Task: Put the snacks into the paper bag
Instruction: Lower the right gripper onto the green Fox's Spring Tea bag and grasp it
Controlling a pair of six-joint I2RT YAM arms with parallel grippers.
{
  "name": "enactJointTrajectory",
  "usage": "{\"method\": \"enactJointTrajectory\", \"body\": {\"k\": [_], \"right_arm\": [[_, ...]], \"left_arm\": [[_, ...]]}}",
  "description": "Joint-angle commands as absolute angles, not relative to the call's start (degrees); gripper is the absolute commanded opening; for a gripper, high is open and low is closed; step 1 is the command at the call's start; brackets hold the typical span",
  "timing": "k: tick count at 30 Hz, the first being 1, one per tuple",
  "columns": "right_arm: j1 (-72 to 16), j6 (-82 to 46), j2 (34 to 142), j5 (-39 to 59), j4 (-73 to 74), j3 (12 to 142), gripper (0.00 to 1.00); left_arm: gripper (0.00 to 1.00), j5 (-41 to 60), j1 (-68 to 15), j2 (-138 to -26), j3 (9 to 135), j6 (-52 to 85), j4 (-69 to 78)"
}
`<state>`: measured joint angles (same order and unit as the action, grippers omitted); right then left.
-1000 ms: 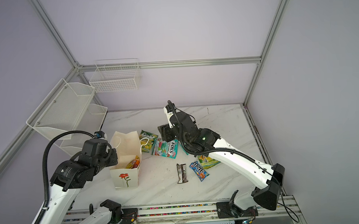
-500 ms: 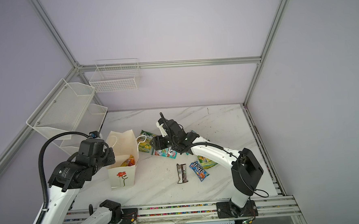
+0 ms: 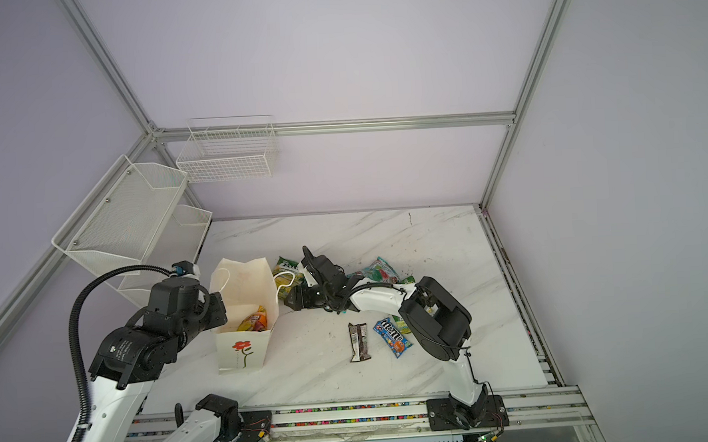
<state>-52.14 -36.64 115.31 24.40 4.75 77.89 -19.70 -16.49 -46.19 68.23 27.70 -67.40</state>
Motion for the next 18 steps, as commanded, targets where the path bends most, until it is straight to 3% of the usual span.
{"method": "enactJointTrajectory", "body": {"k": [1,18], "right_arm": [[-54.0,-38.3,118.8,22.4,6.4,81.5,0.67],[-52.7,-44.3,127.5,12.1,7.9,85.8,0.71]], "left_arm": [[0.00,-19.3,-16.0,-45.4,67.6,29.0,-64.3],[0.00,-18.7,-16.0,-44.7,67.3,29.2,-64.4]]}}
